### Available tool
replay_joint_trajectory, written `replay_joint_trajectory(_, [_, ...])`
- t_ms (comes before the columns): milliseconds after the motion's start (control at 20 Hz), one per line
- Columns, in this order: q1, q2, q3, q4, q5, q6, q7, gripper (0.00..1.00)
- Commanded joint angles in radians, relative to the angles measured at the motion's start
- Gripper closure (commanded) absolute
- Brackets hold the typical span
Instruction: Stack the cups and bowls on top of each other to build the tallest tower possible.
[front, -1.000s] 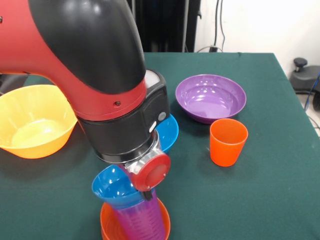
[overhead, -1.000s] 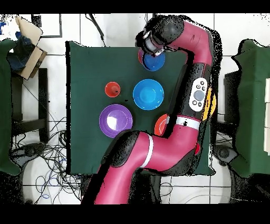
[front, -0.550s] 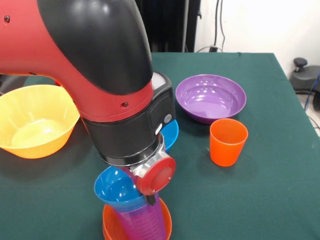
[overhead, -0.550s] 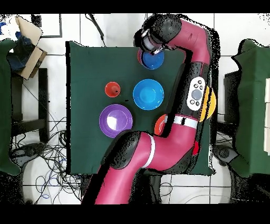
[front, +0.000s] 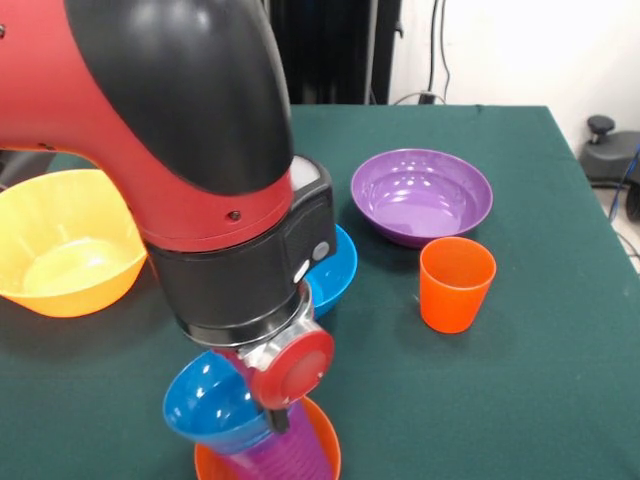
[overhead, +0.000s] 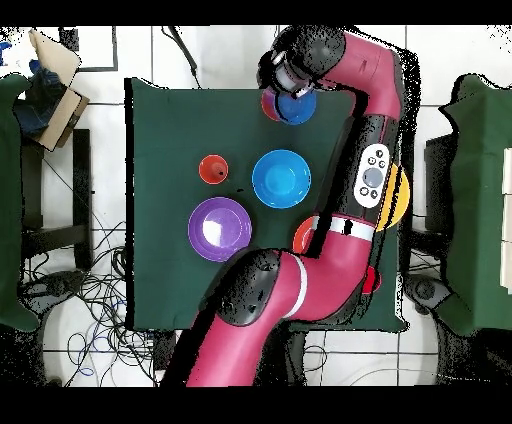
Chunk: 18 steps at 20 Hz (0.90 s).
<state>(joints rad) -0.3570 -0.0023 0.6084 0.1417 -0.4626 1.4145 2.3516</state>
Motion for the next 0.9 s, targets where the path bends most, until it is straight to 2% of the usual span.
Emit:
replay_joint_trajectory(50, [-0.028, -0.005, 0.289, 0.039, -0.239, 0.072, -0.047, 1.00])
replay_joint_trajectory(400, [-0.071, -0.009, 0.534, 0.032, -0.460, 0.163, -0.042, 1.00])
replay_joint_trajectory(900, [-0.117, 0.010, 0.852, 0.013, -0.745, 0.233, -0.053, 1.00])
